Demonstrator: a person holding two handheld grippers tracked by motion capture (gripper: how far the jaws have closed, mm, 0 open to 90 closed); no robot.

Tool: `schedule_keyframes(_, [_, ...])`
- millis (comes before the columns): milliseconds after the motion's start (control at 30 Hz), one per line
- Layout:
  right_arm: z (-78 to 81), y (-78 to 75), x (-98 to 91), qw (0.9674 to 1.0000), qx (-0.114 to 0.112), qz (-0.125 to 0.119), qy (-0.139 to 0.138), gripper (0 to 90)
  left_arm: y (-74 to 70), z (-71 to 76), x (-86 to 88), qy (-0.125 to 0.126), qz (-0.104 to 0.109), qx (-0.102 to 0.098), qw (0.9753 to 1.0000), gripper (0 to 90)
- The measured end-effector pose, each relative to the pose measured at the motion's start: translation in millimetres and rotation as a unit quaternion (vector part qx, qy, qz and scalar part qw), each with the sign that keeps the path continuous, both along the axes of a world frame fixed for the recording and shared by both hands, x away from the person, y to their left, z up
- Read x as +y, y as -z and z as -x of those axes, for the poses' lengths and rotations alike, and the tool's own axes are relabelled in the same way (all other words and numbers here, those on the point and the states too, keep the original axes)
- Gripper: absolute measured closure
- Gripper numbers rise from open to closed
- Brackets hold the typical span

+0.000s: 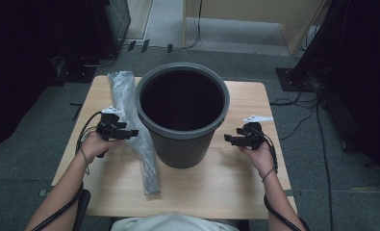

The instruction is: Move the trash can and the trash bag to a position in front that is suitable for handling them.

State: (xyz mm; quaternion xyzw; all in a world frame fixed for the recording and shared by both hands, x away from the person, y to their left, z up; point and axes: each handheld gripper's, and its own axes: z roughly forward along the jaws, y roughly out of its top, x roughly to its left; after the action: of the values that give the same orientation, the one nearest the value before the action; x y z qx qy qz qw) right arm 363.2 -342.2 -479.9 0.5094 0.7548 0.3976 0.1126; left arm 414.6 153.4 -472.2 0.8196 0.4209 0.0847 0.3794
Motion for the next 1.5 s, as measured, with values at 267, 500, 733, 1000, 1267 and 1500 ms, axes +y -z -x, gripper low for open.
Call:
schedule_keyframes(267, [3.0, -17.1, 7.3, 0.9999, -0.01, 0.006, 0.01, 31.3, -15.3, 0.8, -10.8, 0.024, 0.006, -0.029, 0.9993, 36.9])
schedule_keyframes(500, [3.2, -30.9, 30.8, 0.9997, -0.019, -0.011, 0.008, 35.8, -30.3, 1.1, -25.8, 0.038, 0.015, -0.045, 0.9982, 39.9])
schedule_keyframes(733, [4.4, -39.6, 49.5, 0.9995, -0.03, 0.013, 0.004, 39.9, -33.1, 1.2, -35.5, 0.052, 0.029, -0.047, 0.9971, 39.0])
schedule_keyframes(1000, [6.3, -43.3, 63.3, 0.9981, -0.047, 0.031, -0.025, 45.7, -34.6, 5.2, -25.3, 0.043, 0.039, -0.038, 0.9976, 43.7])
schedule_keyframes(1267, [8.5, -43.8, 72.4, 0.9982, -0.042, 0.013, -0.042, 45.5, -34.2, 13.9, -10.1, 0.049, 0.039, -0.024, 0.9977, 43.1])
schedule_keyframes(1500, [6.0, -42.8, 69.0, 0.9982, -0.035, -0.012, -0.047, 39.1, -30.2, 12.4, -5.8, 0.043, 0.039, -0.002, 0.9983, 37.0])
